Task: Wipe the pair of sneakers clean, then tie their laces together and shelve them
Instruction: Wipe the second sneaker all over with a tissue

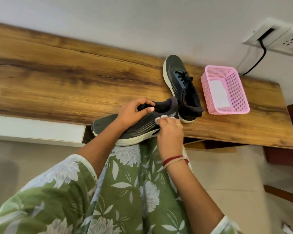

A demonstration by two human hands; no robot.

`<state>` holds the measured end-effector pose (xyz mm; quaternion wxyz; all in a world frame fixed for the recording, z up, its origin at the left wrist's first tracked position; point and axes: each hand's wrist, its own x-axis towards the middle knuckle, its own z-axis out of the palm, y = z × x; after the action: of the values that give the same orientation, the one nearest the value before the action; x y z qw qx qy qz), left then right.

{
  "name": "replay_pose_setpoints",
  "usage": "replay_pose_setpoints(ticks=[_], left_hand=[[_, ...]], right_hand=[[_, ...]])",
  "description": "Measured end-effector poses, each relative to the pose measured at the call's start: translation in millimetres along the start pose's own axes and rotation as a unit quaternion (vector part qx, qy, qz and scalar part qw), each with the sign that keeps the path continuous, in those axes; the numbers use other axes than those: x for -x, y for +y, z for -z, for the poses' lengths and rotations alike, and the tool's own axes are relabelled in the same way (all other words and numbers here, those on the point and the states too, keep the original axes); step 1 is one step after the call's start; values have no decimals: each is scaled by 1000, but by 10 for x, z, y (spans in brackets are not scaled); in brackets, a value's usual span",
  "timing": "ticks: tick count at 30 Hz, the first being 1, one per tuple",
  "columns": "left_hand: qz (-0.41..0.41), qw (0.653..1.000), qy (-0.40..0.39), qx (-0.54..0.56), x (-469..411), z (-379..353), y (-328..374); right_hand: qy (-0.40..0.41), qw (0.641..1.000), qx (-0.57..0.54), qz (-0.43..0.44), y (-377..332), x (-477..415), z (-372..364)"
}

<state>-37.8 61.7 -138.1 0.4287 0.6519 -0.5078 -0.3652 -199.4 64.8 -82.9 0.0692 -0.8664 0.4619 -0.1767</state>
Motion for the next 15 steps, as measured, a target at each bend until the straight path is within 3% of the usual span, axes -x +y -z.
replay_pose_setpoints(ticks=[3,5,7,9,12,15], left_hand=[[-5,1000,-9,22,-6,-1,-15],[-3,999,-13,43,-17,9,0],[0,998,-17,65,-20,26,13],[4,997,-17,70,-22,40,27],[18,997,-23,71,-27,30,20],[12,996,-29,81,-9,26,45]], right_hand=[[-86,989,-99,61,-138,-43,22],[-92,983,-161,-13,-87,-140,123],[-22,991,-108,-80,-5,-234,214],[13,997,-25,-78,-13,-269,215],[7,999,13,-35,-190,-166,75],[-55,997,-58,3,-360,-20,-14]])
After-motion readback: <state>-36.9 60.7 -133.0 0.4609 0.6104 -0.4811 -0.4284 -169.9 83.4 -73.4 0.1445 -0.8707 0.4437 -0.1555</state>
